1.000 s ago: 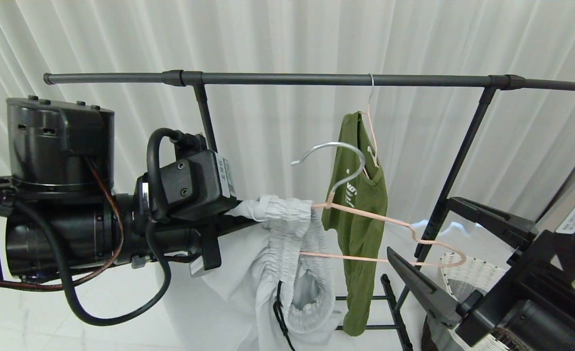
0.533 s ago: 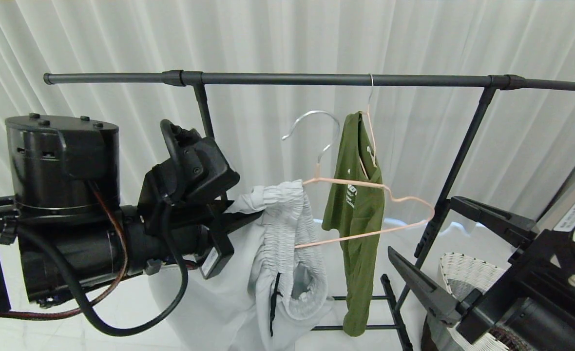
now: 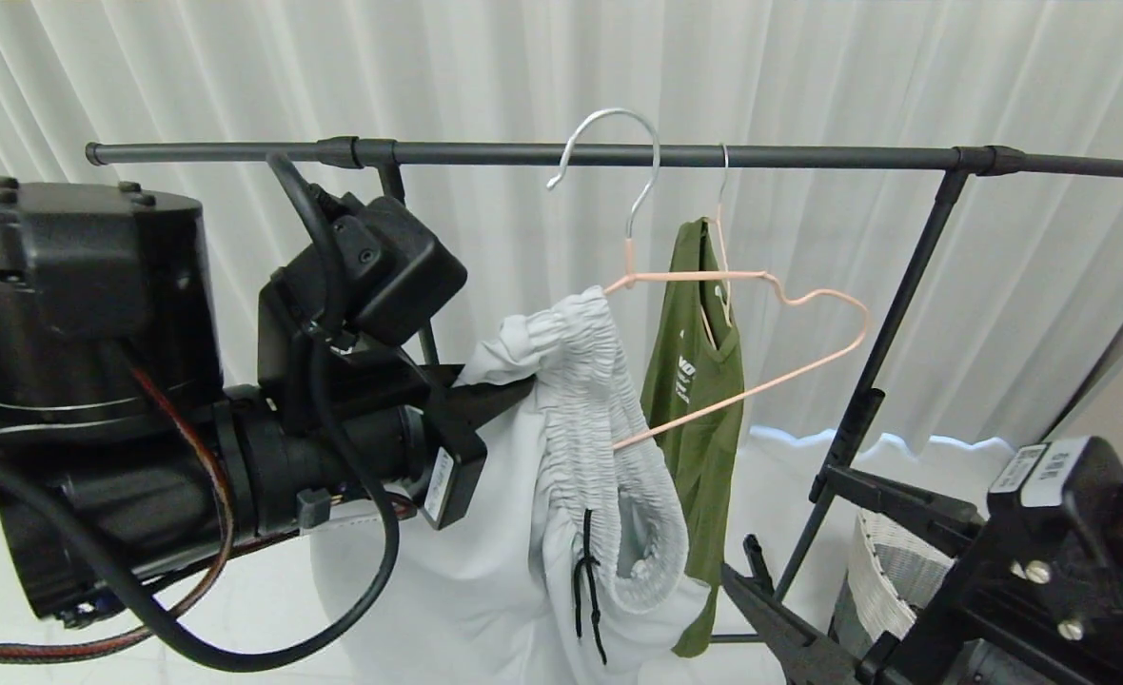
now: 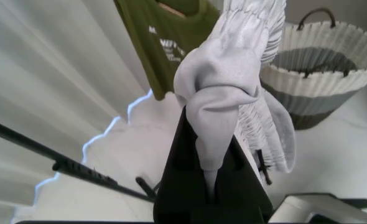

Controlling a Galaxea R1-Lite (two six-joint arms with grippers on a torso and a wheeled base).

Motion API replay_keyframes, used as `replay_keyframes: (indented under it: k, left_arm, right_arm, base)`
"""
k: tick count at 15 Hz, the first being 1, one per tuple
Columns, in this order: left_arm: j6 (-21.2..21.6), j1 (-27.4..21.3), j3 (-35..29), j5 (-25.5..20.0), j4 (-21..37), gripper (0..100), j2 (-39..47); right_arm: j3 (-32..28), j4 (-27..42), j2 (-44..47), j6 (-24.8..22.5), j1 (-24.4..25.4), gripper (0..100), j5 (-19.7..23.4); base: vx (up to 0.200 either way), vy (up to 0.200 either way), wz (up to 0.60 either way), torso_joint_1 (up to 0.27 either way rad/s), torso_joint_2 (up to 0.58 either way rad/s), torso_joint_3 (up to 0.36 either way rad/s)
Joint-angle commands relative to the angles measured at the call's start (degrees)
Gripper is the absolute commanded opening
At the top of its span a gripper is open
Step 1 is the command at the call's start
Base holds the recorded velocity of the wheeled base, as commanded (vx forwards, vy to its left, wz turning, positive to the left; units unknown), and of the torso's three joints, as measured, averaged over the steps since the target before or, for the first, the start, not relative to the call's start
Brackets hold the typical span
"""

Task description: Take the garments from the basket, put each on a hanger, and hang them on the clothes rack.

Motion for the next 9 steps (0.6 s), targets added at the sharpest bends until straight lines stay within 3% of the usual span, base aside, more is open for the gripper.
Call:
replay_keyframes:
  k: [1,6,9]
  left_arm:
    - [0.0,-0.1,-0.5,0.0,-1.1,0,-0.3]
    - [0.4,-0.1,-1.2,-0.1,-2.9,0,-1.0]
    - [0.6,-0.2,-1.2,-0.1,-3.9,0,-1.4]
  right_arm:
    - [-0.8,1.1,3.5,4.0,0.3,100,0.0]
    - [-4.6,1.0,12.9,14.8,-2.0,100,-0.1]
    - [-4.7,1.0,16.2,16.9,-7.2,100,0.0]
  base:
    - [0.000,0.000,0.00,0.000,0.00,0.000]
    - [0.000,0.000,0.00,0.000,0.00,0.000]
    - [0.000,0.000,0.00,0.000,0.00,0.000]
